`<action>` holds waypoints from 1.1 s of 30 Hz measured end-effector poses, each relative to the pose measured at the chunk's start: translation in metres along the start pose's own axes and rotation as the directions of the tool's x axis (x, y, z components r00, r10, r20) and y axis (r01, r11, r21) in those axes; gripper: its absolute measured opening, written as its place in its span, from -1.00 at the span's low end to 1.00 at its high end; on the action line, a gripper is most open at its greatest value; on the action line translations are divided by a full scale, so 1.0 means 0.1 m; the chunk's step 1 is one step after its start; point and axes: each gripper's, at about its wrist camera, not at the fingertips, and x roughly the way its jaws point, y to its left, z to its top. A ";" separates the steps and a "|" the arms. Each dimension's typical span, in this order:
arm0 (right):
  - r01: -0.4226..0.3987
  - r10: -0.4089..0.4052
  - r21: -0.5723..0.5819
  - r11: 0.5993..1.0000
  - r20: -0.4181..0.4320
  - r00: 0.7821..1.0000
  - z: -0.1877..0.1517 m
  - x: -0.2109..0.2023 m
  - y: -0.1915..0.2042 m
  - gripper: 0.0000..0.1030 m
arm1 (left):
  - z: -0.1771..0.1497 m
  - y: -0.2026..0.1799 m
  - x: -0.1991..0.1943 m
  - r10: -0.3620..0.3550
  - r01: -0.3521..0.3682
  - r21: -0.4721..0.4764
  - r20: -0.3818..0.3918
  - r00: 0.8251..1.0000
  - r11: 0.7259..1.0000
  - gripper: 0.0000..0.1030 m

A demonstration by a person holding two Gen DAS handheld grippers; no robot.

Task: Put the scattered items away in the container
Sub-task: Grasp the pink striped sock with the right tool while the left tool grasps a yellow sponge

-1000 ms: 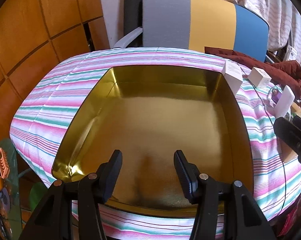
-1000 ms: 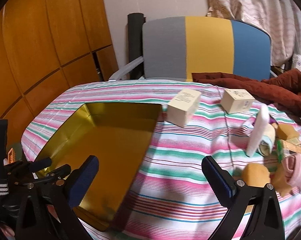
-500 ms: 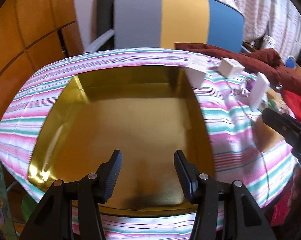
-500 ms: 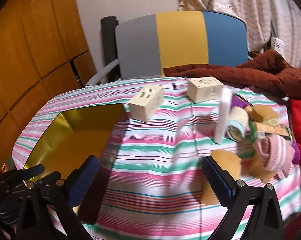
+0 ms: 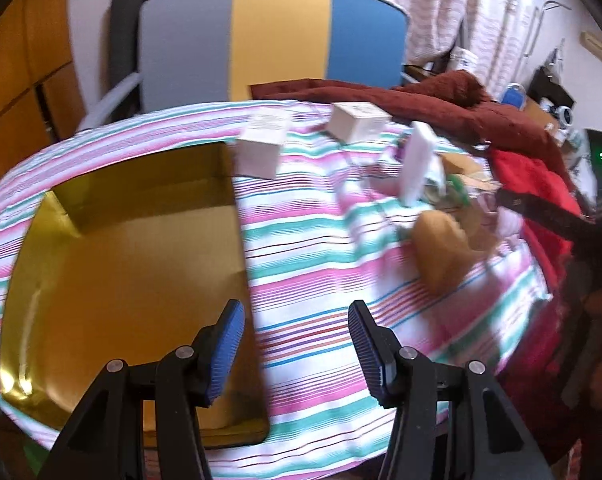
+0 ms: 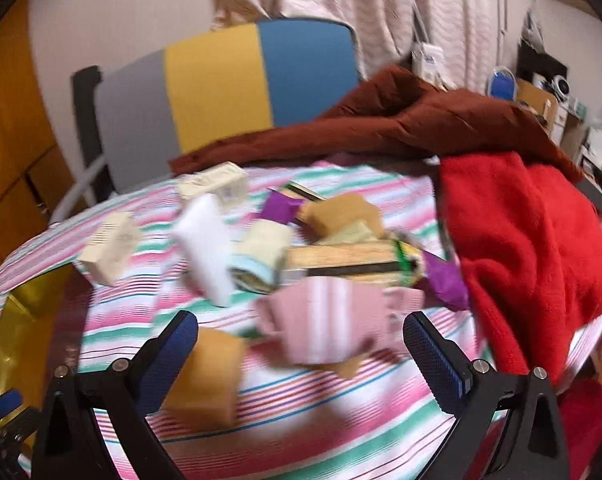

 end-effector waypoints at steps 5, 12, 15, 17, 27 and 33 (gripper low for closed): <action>0.003 -0.004 -0.022 1.000 -0.062 0.998 0.07 0.30 -0.09 0.75 | 0.11 -0.23 0.12 -0.131 0.130 -0.004 -0.023 0.991 0.991 0.26; -0.051 0.048 -0.014 0.999 -0.132 0.990 0.02 0.50 -0.11 0.07 | 0.26 -0.57 0.34 -0.201 0.201 0.038 -0.026 0.979 0.979 0.36; -0.066 0.067 0.008 0.998 -0.124 0.990 0.00 0.49 -0.14 0.05 | 0.33 -0.72 0.48 -0.224 0.227 0.059 -0.042 0.974 0.972 0.36; -0.075 0.078 0.029 0.997 -0.116 0.990 0.00 0.46 -0.16 0.05 | 0.38 -0.83 0.57 -0.257 0.260 0.065 -0.050 0.965 0.963 0.36; -0.058 0.065 0.107 0.993 -0.062 0.996 0.07 0.37 -0.36 0.05 | 0.52 -1.19 0.95 -0.290 0.298 0.061 -0.117 0.950 0.952 0.33; -0.063 0.069 0.108 0.992 -0.056 0.996 0.08 0.36 -0.38 0.05 | 0.38 -1.27 1.15 -0.233 0.258 0.168 -0.155 0.960 0.951 0.17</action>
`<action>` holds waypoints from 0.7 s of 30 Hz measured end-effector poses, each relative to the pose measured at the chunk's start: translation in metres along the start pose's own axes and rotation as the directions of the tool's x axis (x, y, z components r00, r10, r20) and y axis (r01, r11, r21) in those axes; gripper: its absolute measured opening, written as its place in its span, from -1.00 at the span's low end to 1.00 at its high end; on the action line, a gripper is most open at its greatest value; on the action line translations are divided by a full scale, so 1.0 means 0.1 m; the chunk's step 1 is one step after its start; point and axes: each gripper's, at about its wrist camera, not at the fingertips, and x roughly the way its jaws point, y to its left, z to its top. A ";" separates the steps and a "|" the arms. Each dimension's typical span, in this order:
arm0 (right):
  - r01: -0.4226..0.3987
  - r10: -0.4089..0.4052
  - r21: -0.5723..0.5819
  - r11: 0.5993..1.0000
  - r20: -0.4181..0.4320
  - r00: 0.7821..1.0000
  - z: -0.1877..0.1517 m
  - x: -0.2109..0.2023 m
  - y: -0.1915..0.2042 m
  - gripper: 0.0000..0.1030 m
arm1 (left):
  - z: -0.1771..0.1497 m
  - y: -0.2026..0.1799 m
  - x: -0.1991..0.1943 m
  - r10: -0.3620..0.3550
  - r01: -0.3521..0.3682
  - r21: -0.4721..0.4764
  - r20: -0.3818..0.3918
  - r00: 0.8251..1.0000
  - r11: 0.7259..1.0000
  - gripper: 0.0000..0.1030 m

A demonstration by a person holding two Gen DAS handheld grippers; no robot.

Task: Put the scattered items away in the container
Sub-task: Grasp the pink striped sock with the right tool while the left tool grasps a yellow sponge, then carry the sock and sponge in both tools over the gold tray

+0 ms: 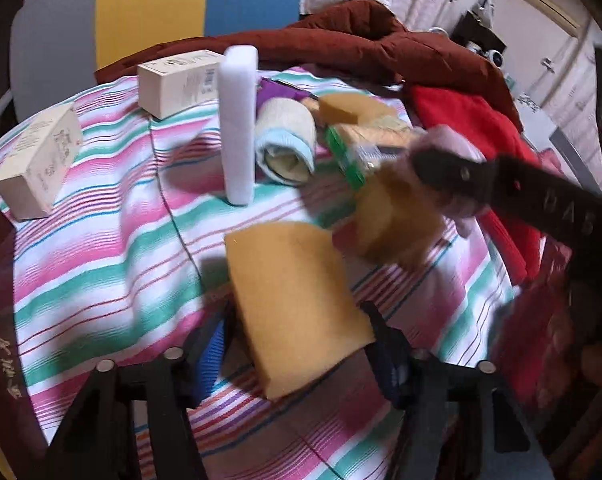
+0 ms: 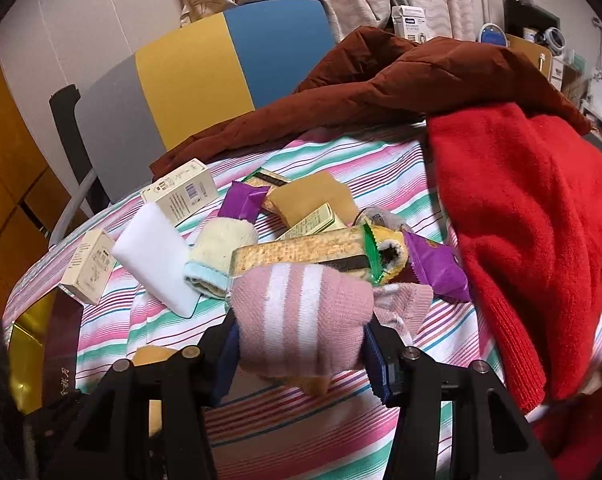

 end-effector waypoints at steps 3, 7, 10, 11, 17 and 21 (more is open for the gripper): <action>-0.008 0.008 -0.026 1.000 0.004 1.000 0.00 -0.01 0.05 0.05 | -0.06 0.02 -0.01 -0.011 0.011 -0.005 0.019 1.000 1.000 0.12; -0.019 0.020 -0.062 0.998 0.007 1.000 -0.02 -0.01 0.14 0.05 | -0.08 0.10 -0.04 -0.053 0.053 -0.018 0.019 0.998 0.998 0.01; -0.037 0.036 -0.086 0.996 -0.003 0.999 -0.05 0.00 0.21 0.05 | -0.10 0.18 -0.09 -0.074 0.075 -0.051 0.029 0.997 0.996 -0.05; -0.040 0.040 -0.096 0.995 -0.005 0.999 -0.05 0.01 0.24 0.05 | -0.11 0.20 -0.11 -0.075 0.077 -0.058 0.034 0.997 0.995 -0.05; -0.093 0.091 -0.145 0.985 -0.019 0.996 -0.09 0.02 0.36 0.05 | -0.23 0.27 -0.25 -0.058 0.061 -0.064 0.051 0.997 0.996 -0.07; -0.131 0.125 -0.164 0.978 -0.050 0.991 -0.14 0.05 0.44 0.05 | -0.28 0.31 -0.35 -0.054 0.059 -0.066 0.068 0.996 0.996 -0.07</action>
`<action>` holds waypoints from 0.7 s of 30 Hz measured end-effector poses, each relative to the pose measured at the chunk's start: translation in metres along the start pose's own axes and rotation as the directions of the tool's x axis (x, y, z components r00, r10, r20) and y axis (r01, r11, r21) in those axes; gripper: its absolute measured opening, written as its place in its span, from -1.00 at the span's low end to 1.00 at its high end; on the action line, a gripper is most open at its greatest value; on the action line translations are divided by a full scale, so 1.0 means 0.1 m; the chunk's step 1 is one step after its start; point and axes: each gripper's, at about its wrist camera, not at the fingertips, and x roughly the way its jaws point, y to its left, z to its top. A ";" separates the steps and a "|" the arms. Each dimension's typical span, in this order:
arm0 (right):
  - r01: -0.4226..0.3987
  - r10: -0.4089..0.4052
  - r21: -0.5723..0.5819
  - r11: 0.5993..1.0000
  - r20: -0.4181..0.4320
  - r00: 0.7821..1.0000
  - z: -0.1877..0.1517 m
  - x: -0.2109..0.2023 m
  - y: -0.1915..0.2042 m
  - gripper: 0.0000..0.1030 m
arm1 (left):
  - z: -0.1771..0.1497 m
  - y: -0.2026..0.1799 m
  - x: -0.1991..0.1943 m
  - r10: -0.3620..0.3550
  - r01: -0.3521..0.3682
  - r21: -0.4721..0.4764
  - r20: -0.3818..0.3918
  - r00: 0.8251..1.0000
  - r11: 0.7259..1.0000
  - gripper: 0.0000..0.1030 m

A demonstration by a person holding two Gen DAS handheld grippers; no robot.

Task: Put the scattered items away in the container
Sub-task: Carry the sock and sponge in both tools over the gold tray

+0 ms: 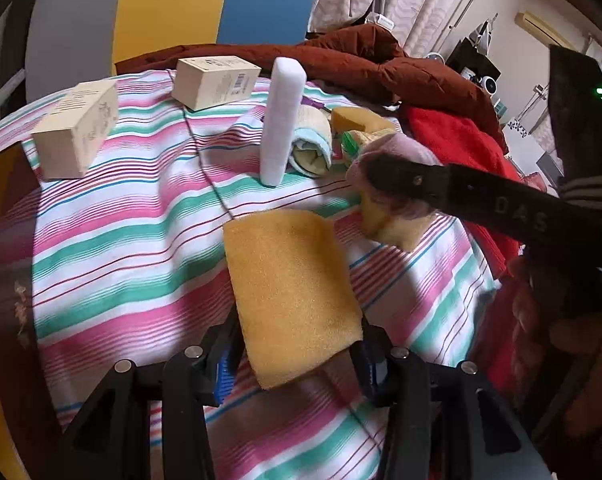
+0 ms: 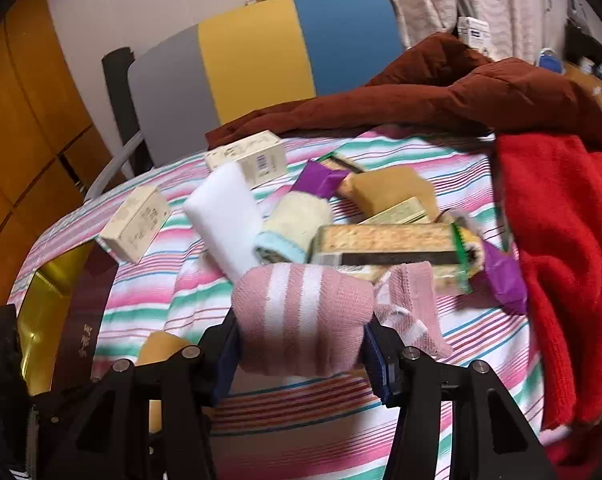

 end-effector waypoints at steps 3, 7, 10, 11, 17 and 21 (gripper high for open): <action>-0.018 0.018 -0.018 1.000 -0.006 1.000 -0.01 0.01 0.05 0.05 | -0.04 0.01 -0.07 -0.003 0.003 -0.008 0.012 1.000 1.000 -0.07; -0.046 0.045 -0.058 0.997 -0.025 0.999 -0.05 0.02 0.17 0.05 | -0.08 0.05 -0.21 -0.022 0.023 -0.026 0.036 0.999 0.999 -0.07; -0.053 0.051 -0.094 0.994 -0.020 0.998 -0.08 0.01 0.26 0.05 | -0.09 0.06 -0.36 -0.024 0.025 -0.011 0.066 0.998 1.000 -0.07; -0.054 0.053 -0.107 0.993 -0.015 0.998 -0.08 0.00 0.29 0.05 | -0.09 0.06 -0.42 -0.021 0.021 -0.002 0.076 0.997 1.000 -0.07; -0.087 0.086 -0.150 0.985 -0.008 0.996 -0.12 -0.06 0.51 0.05 | -0.09 0.23 -0.77 0.013 -0.012 -0.006 0.139 0.990 1.000 -0.07; -0.130 0.128 -0.161 0.978 -0.025 0.991 -0.15 -0.06 0.73 0.05 | -0.09 0.45 -0.96 0.045 -0.038 -0.046 0.166 0.985 0.998 -0.07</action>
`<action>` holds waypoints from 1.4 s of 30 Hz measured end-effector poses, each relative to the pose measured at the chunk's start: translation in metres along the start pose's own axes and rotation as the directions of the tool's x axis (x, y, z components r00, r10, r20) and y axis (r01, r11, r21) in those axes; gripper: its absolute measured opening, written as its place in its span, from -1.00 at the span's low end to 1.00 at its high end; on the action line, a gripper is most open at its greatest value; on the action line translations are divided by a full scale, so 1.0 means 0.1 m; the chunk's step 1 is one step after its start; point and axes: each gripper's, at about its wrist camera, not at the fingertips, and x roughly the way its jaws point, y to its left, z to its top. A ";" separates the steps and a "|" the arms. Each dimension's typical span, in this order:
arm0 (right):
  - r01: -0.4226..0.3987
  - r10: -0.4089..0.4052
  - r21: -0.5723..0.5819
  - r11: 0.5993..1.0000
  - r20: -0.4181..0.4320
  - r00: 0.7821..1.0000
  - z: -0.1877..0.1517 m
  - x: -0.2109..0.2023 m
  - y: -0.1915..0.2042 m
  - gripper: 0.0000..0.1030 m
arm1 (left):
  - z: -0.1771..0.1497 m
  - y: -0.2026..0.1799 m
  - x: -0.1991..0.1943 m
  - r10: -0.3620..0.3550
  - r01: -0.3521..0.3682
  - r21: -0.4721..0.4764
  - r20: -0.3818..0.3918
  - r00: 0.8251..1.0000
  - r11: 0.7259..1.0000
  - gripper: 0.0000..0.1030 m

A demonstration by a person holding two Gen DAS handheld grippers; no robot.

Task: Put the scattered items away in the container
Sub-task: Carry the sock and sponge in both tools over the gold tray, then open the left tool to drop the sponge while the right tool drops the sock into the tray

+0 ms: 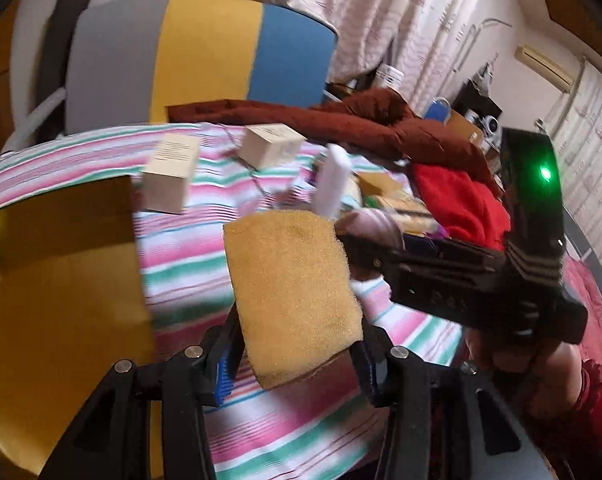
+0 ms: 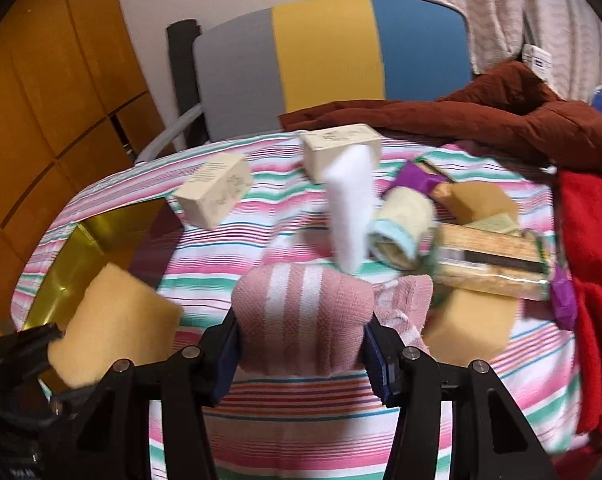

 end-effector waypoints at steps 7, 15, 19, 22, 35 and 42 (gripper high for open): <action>-0.102 0.102 -0.103 0.989 -0.002 0.995 0.19 0.09 0.67 0.06 | 0.08 0.64 -0.35 0.105 -0.102 -0.084 0.039 0.994 0.991 -0.07; -0.227 0.215 -0.207 0.952 -0.080 0.973 0.43 0.40 1.53 0.09 | 0.06 1.57 -0.54 0.234 -0.233 -0.212 -0.020 0.972 0.949 -0.07; -0.297 0.267 -0.182 0.937 -0.169 0.949 0.51 0.72 1.90 0.09 | 0.05 1.96 -0.51 0.306 -0.312 -0.226 -0.062 0.950 0.923 -0.07; -0.325 0.284 -0.163 0.932 -0.230 0.931 0.53 0.98 2.12 0.09 | 0.09 2.24 -0.45 0.327 -0.340 -0.261 -0.091 0.940 0.903 -0.06; -0.322 0.312 0.019 0.947 -0.304 0.900 0.79 1.81 2.51 0.28 | 0.26 2.60 -0.20 0.444 -0.473 -0.233 -0.167 0.880 0.850 0.13; -0.375 0.399 0.137 0.917 -0.263 0.878 0.82 1.82 2.49 0.58 | 0.24 2.76 -0.34 0.376 -0.410 -0.371 -0.165 0.912 0.833 0.16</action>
